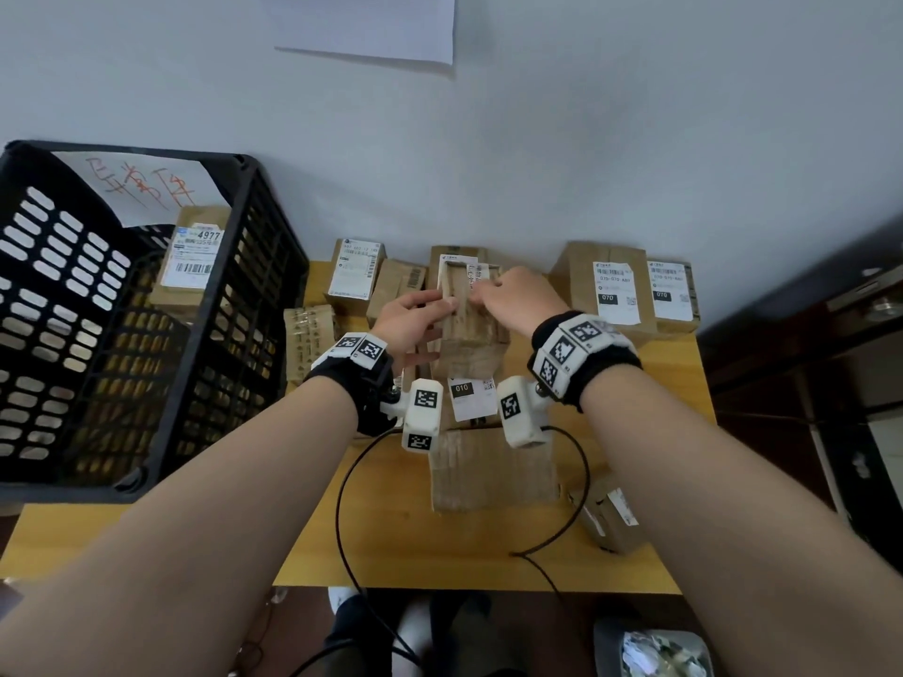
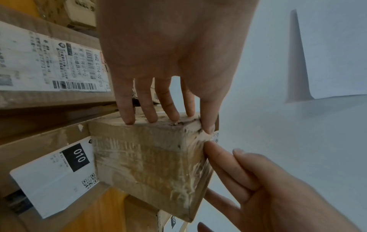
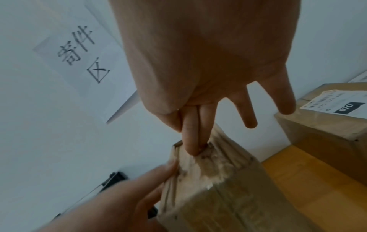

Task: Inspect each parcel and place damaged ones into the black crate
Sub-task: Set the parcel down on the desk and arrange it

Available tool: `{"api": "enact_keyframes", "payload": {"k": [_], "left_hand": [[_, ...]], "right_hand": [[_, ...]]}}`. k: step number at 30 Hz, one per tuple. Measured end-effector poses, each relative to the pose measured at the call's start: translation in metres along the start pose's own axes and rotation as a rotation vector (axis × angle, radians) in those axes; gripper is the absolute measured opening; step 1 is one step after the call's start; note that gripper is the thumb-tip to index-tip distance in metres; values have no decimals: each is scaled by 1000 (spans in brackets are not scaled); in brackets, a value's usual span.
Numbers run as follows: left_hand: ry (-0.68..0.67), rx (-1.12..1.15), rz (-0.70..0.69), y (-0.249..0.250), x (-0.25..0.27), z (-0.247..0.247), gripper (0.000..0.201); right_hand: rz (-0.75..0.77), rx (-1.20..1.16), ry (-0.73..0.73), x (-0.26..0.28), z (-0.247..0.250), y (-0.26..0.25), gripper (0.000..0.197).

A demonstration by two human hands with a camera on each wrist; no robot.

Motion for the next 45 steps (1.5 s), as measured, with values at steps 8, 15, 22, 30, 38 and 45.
{"api": "enact_keyframes", "payload": {"k": [8, 15, 22, 30, 38, 45], "left_hand": [[12, -59, 18, 6, -7, -5, 35], [13, -103, 30, 12, -14, -10, 31], [-10, -84, 71, 8, -18, -7, 48], [-93, -121, 154, -9, -5, 1, 52], [-147, 45, 130, 33, 31, -20, 38], [-16, 119, -129, 146, 108, -13, 15]], "right_hand": [[-46, 18, -65, -11, -2, 13, 39], [-27, 16, -40, -15, 0, 14, 49], [30, -14, -7, -11, 1, 10, 52], [13, -201, 350, 0, 41, 25, 51], [-179, -391, 45, 3, 26, 8, 78], [-29, -496, 265, 10, 144, -76, 76]]}}
Point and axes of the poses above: each hand's wrist, its own x-axis away from the middle knuckle, its own z-axis out of the back of the hand, y = z × x, the point moved 9 cm from there along -x, towards the middle knuckle, and after that the axes turned 12 degrees about z, right-handed, at the moved point
